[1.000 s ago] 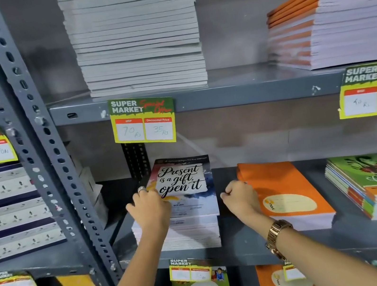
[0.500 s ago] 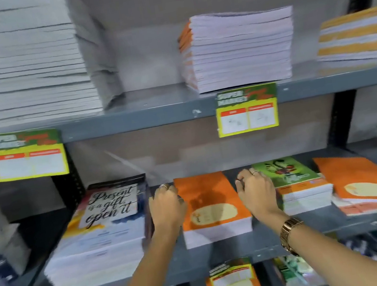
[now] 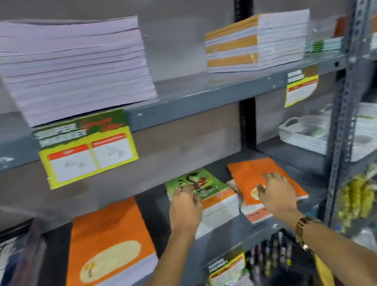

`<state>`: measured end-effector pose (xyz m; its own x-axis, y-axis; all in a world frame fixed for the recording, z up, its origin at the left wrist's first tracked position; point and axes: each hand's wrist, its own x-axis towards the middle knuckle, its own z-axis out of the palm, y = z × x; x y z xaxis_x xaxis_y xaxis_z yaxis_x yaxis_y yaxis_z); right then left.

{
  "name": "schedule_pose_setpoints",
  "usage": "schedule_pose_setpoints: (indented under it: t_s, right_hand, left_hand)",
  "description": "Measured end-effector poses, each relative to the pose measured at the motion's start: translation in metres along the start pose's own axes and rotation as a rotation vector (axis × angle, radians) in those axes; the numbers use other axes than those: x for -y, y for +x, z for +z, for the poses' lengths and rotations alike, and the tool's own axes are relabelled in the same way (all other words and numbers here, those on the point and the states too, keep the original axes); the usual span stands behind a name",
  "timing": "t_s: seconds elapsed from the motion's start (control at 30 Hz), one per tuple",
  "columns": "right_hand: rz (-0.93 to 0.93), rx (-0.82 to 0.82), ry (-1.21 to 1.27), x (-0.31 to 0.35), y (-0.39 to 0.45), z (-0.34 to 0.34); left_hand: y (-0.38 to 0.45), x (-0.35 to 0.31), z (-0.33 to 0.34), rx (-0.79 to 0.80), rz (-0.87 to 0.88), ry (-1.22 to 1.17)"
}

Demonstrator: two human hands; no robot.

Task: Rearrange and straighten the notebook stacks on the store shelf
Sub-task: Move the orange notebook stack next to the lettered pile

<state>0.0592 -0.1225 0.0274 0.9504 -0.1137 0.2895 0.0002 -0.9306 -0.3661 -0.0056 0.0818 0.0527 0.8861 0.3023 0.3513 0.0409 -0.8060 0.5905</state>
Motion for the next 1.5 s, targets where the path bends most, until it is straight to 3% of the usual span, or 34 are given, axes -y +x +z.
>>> schedule_pose_setpoints:
  t_s: [0.2, 0.47, 0.57, 0.77, 0.97, 1.2, 1.33, 1.5]
  right_hand:
    - [0.193, 0.1, 0.063, -0.071, 0.034, -0.001]
    - [0.453, 0.261, 0.28, -0.113, 0.063, 0.016]
    - [0.507, 0.262, 0.347, -0.115, 0.07, 0.023]
    - [0.579, 0.252, 0.4, -0.112, 0.078, 0.024]
    - [0.595, 0.013, 0.5, -0.093, 0.082, 0.007]
    - [0.534, -0.122, 0.615, -0.061, 0.066, -0.012]
    - [0.509, -0.147, 0.711, -0.028, 0.051, -0.019]
    - [0.452, -0.09, 0.788, 0.022, 0.024, -0.008]
  left_hand:
    - [0.023, -0.053, 0.071, 0.116, 0.002, -0.146]
    - [0.03, -0.102, 0.145, 0.451, -0.33, -0.269]
    - [0.031, -0.104, 0.157, 0.482, -0.406, -0.259]
    - [0.038, -0.11, 0.159, 0.332, -0.588, -0.437]
    - [0.046, -0.114, 0.152, 0.123, -0.696, -0.633]
    - [0.052, -0.107, 0.119, -0.04, -0.743, -0.926]
    - [0.051, -0.087, 0.084, -0.085, -0.81, -1.074]
    - [0.04, -0.043, 0.03, -0.114, -0.906, -1.082]
